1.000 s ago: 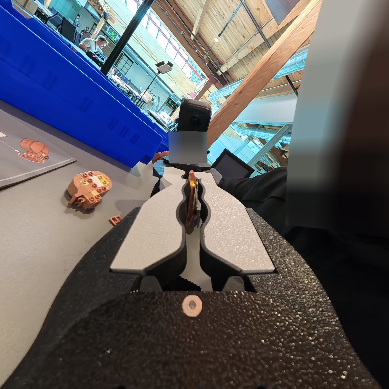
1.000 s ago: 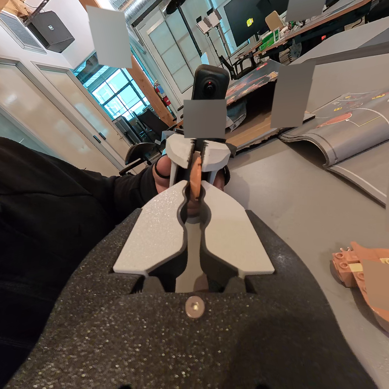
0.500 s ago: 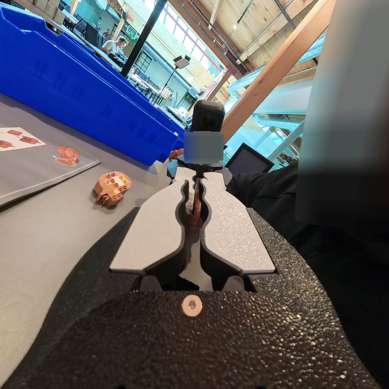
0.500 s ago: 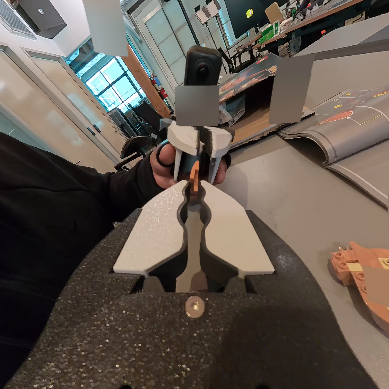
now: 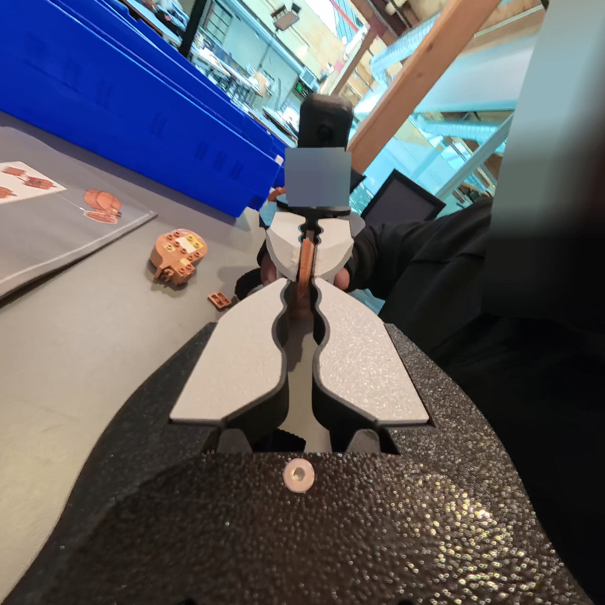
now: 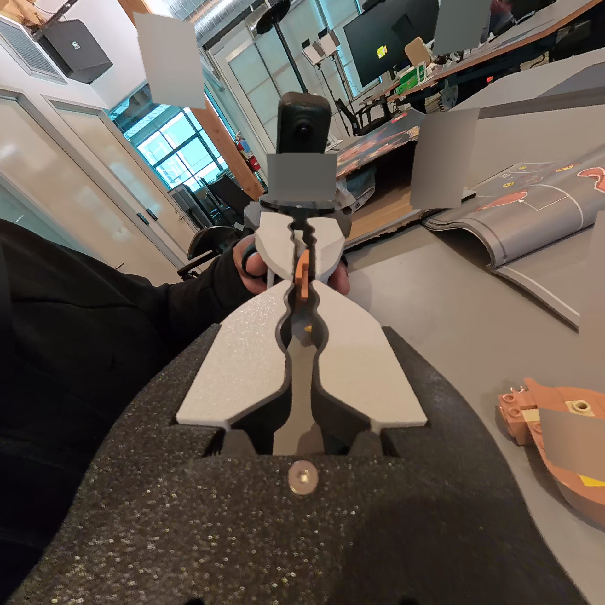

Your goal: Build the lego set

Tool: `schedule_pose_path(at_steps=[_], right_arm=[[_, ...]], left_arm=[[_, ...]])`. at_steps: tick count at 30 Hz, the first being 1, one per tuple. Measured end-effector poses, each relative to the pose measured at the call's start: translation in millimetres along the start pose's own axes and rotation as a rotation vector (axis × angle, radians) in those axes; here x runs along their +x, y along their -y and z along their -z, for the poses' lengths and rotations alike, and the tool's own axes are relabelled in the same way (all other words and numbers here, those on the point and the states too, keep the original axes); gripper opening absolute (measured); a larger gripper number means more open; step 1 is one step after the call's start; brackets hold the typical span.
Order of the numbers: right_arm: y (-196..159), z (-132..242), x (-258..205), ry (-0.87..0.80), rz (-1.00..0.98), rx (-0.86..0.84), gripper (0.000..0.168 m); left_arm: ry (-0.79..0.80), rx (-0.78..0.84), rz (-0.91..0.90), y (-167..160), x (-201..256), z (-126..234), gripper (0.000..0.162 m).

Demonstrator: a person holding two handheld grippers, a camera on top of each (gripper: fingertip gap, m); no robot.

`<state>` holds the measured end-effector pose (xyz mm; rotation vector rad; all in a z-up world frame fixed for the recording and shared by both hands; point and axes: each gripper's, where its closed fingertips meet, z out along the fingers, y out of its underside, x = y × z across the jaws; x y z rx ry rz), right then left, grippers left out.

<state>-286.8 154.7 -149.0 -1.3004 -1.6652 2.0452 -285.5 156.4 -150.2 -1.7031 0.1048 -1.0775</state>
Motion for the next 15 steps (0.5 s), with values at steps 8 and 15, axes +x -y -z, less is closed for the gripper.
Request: schedule_pose_path(at_steps=[8, 15], right_arm=[[-3.9, -2.7, -7.4, -0.002, 0.124, -0.022, 0.006], [-16.0, -6.7, -12.3, -0.088, 0.434, -0.095, 0.007]], left_arm=[[-0.032, -0.048, -0.081, -8.2, 7.8, -4.4, 0.005], [0.036, -0.191, -0.329, -21.7, 10.0, 0.6, 0.005]])
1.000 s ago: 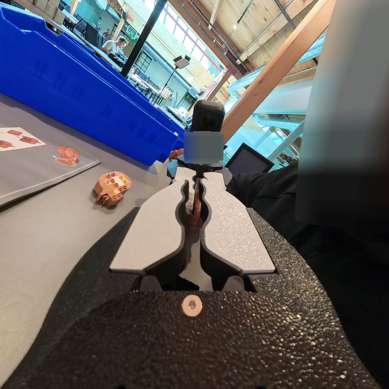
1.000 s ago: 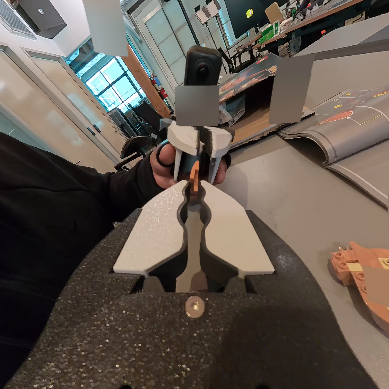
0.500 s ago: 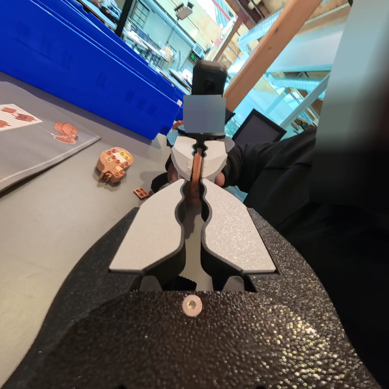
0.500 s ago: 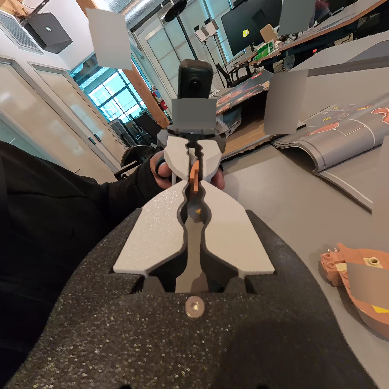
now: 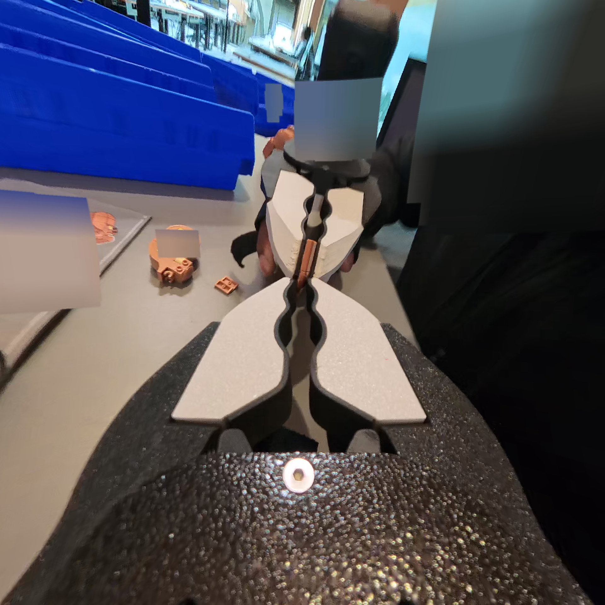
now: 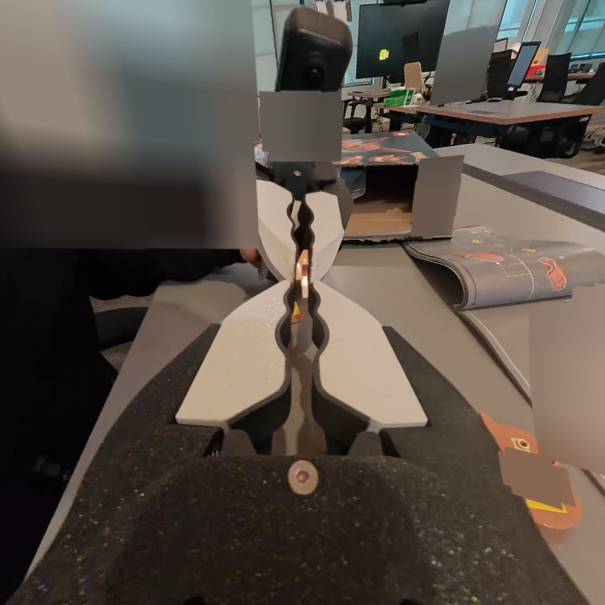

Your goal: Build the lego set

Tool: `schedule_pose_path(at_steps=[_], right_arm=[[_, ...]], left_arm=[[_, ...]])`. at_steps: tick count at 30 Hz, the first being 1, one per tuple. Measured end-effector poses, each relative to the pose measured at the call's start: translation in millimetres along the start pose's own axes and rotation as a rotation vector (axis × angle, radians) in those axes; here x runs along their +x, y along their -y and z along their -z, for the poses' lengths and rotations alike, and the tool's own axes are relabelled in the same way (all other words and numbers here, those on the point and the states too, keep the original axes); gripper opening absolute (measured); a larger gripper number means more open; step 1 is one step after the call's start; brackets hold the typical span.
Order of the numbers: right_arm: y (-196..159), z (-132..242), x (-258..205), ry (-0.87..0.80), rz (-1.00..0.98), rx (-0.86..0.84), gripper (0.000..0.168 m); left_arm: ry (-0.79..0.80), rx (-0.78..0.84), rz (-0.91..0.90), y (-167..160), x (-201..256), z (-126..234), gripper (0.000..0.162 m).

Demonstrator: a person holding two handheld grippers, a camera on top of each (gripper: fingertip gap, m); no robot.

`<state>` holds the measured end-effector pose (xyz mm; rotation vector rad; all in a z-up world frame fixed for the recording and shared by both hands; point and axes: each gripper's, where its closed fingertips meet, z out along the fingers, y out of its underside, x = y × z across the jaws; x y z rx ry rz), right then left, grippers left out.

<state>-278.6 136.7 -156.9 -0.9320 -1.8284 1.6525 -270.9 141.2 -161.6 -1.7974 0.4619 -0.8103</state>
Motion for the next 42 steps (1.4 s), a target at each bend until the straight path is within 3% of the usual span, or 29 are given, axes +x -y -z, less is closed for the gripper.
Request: schedule_pose_path(at_steps=[6, 19, 24, 28, 33, 37, 39, 42], right_arm=[[-2.1, -1.2, -2.7, 0.0, 0.041, -0.019, 0.01], [-9.7, -5.0, -11.2, 0.042, 0.067, -0.078, 0.009], [-8.2, -4.4, -10.1, 0.038, 0.057, -0.065, 0.006], [-1.6, -2.1, -6.9, 0.047, 0.0, -0.013, 0.006], [0.3, -4.0, -12.0, 0.073, 0.001, 0.001, 0.006], [-4.1, -6.5, -12.0, 0.046, 0.04, -0.035, 0.009], [-3.3, -6.0, -8.4, 0.015, 0.067, -0.035, 0.021], [-1.0, -5.7, -9.0, 0.017, 0.065, -0.038, 0.019]], left_arm=[[0.047, -0.078, -0.137, -3.5, 3.3, 1.8, 0.004], [0.063, -0.206, -0.231, -15.9, 8.8, 7.3, 0.004], [0.08, -0.176, -0.217, -12.7, 6.1, 7.5, 0.005], [0.061, -0.097, -0.172, -5.4, 7.7, 8.3, 0.015], [0.013, -0.016, -0.134, 2.6, 12.0, 6.2, 0.006], [0.002, -0.051, -0.129, -3.2, 12.5, 7.2, 0.005], [0.031, -0.1, -0.152, -8.6, 9.8, 8.2, 0.005], [0.063, -0.154, -0.201, -14.4, 9.0, 9.9, 0.005]])
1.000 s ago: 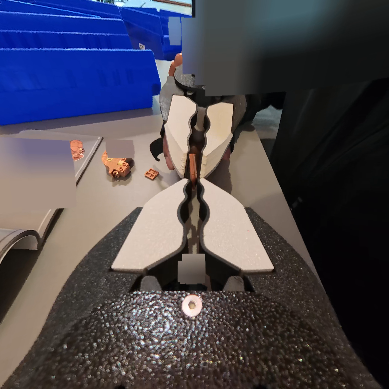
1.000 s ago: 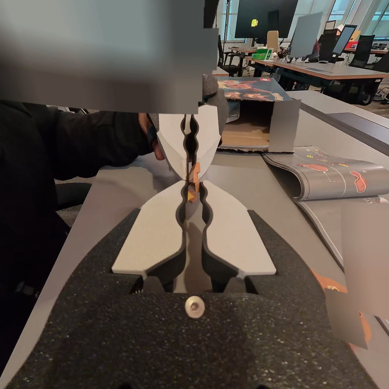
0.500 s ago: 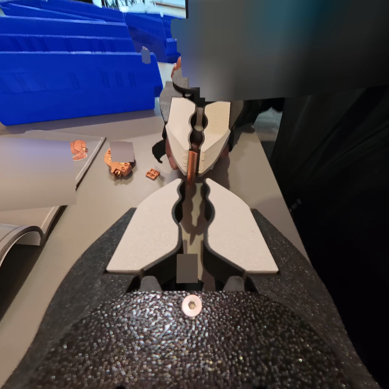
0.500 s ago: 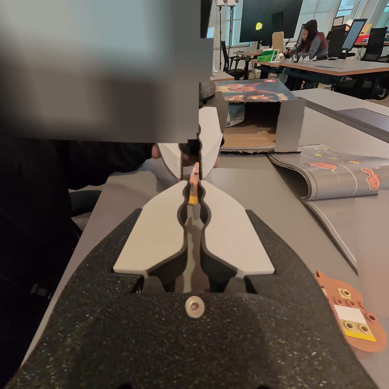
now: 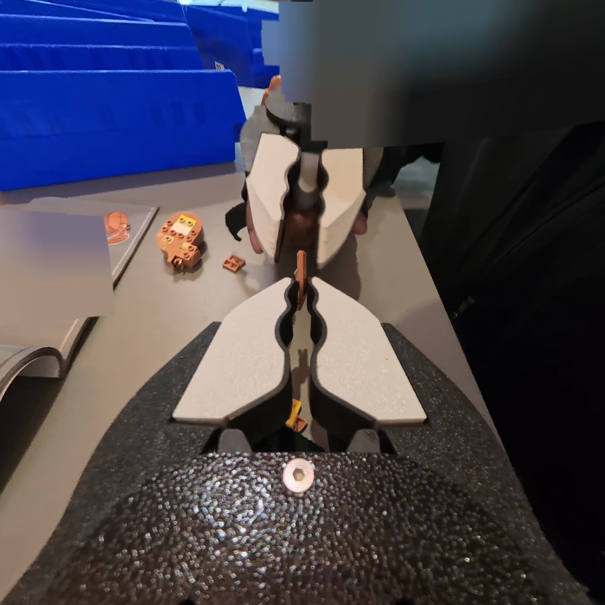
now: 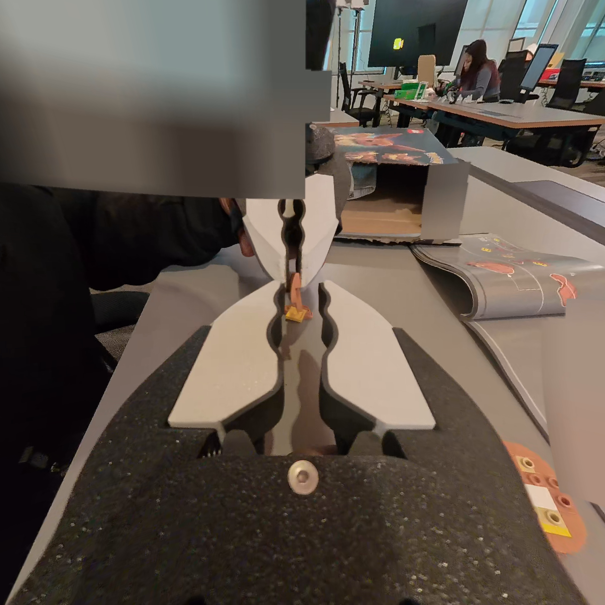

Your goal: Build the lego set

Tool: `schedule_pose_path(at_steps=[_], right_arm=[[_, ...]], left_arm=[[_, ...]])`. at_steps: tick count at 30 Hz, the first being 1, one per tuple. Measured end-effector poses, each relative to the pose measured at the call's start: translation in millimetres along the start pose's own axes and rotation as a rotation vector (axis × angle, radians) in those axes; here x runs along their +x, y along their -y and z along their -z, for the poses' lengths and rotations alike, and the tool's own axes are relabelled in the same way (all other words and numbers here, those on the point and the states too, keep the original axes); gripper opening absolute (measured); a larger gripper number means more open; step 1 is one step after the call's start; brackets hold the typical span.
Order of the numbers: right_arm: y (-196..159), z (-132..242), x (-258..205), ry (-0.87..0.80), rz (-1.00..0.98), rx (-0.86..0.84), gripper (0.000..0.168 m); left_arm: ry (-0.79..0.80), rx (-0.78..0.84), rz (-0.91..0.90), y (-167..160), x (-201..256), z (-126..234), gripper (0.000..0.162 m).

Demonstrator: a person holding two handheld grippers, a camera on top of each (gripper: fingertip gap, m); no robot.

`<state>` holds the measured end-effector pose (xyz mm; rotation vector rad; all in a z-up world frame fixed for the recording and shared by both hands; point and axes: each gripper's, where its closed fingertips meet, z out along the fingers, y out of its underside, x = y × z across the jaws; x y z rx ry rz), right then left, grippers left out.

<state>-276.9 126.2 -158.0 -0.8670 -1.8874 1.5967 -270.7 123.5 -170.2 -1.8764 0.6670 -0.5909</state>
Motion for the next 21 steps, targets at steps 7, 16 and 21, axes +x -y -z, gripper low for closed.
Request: schedule_pose_path(at_steps=[7, 16, 21], right_arm=[[0.8, -4.6, -5.0, 0.014, -0.007, -0.011, 0.005], [12.1, -6.4, -1.9, 0.059, -0.203, 0.109, 0.005], [1.1, -10.4, -0.5, 0.019, -0.118, 0.014, 0.007]], left_arm=[[0.014, -0.019, -0.01, -3.9, 0.0, 0.3, 0.005], [0.012, 0.079, 0.032, 7.8, -2.3, 0.2, 0.006], [0.026, 0.01, 0.052, -2.3, -4.8, 6.6, 0.006]])
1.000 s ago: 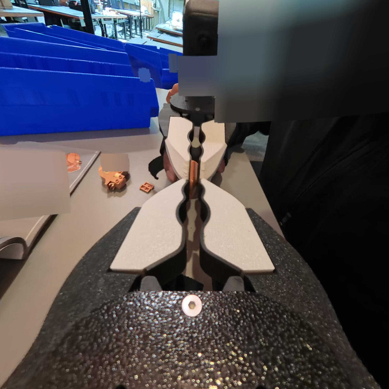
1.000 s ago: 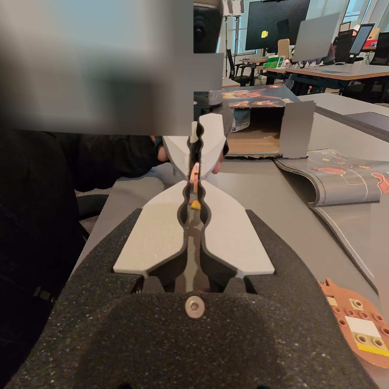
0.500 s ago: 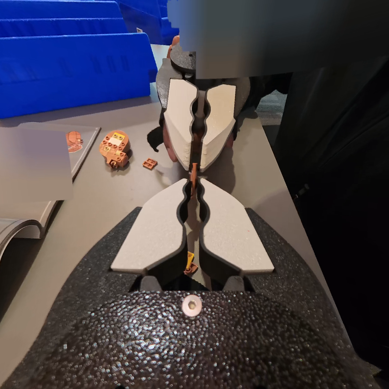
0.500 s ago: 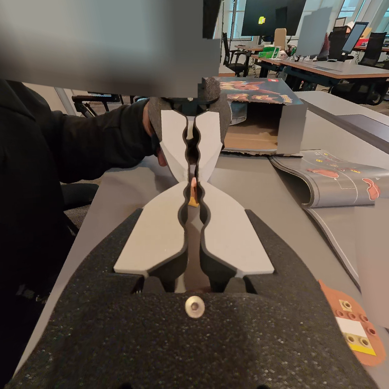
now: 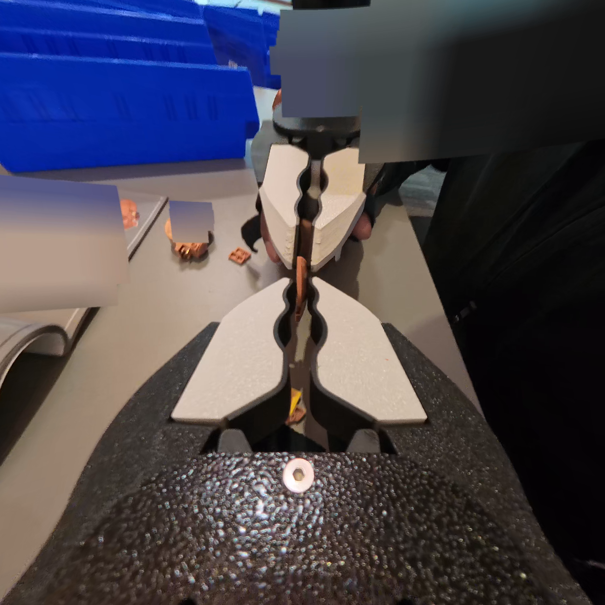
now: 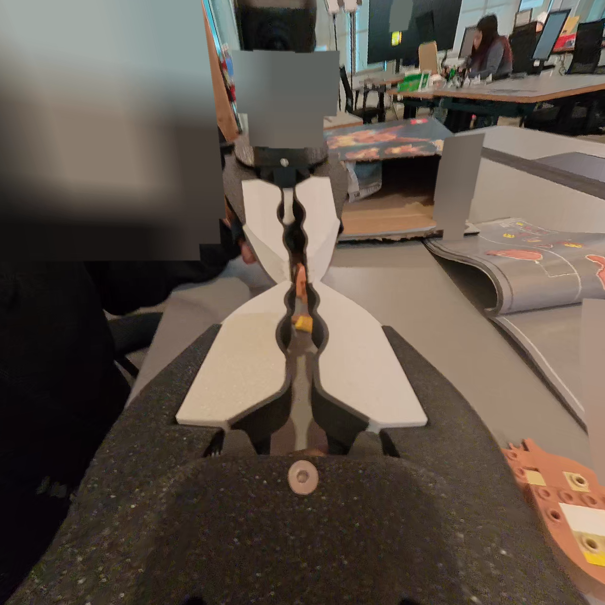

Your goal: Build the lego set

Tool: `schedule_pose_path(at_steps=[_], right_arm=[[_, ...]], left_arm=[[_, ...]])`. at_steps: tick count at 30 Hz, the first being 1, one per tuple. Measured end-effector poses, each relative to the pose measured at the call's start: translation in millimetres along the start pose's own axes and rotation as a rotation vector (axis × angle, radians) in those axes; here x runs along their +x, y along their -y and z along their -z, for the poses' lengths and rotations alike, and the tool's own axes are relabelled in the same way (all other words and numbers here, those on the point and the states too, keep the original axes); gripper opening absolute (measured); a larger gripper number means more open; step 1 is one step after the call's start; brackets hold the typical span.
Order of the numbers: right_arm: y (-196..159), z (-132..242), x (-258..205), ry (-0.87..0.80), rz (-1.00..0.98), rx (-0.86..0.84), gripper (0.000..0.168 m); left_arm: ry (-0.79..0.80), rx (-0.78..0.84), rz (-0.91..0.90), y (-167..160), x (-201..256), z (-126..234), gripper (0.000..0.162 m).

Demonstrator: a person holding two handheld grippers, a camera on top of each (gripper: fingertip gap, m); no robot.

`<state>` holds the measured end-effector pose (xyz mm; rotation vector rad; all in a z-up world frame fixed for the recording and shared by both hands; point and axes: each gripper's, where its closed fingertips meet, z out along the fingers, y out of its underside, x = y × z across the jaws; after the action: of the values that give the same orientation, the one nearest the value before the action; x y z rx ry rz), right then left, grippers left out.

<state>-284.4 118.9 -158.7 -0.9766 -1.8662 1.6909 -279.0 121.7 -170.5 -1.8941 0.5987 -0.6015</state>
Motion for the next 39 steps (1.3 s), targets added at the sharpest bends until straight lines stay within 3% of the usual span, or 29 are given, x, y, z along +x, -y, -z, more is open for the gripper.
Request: schedule_pose_path(at_steps=[8, 11, 15, 21, 24, 26, 32, 39], right_arm=[[-50.6, -29.5, 6.6, -0.045, 0.005, -0.416, 0.024], [-57.7, -42.6, 0.9, -0.032, 0.077, -0.482, 0.03], [-62.9, -53.5, -2.8, -0.053, 0.247, -0.543, 0.029], [-76.9, -62.7, -4.4, -0.106, 0.349, -0.717, 0.035], [-74.7, -66.8, 1.3, -0.167, 0.346, -0.741, 0.032], [-75.4, -66.7, 8.0, -0.205, 0.333, -0.759, 0.017], [-59.8, -64.0, 18.4, -0.22, 0.114, -0.619, 0.002], [-4.3, -47.0, 30.1, -0.102, -0.454, -0.135, 0.002]], left_arm=[[0.088, -0.203, 0.23, -39.3, -0.1, 39.8, 0.006], [0.142, -0.246, 0.257, -51.1, 1.5, 42.7, 0.006], [0.224, -0.219, 0.303, -58.8, -3.0, 49.8, 0.006], [0.266, -0.171, 0.321, -61.5, -1.0, 56.4, 0.006], [0.26, -0.165, 0.321, -63.6, 1.8, 55.8, 0.006], [0.26, -0.159, 0.328, -65.5, 2.1, 55.0, 0.006], [0.257, -0.106, 0.357, -65.3, 2.6, 53.9, 0.006], [0.216, 0.066, 0.434, -49.9, -1.9, 52.0, 0.006]])
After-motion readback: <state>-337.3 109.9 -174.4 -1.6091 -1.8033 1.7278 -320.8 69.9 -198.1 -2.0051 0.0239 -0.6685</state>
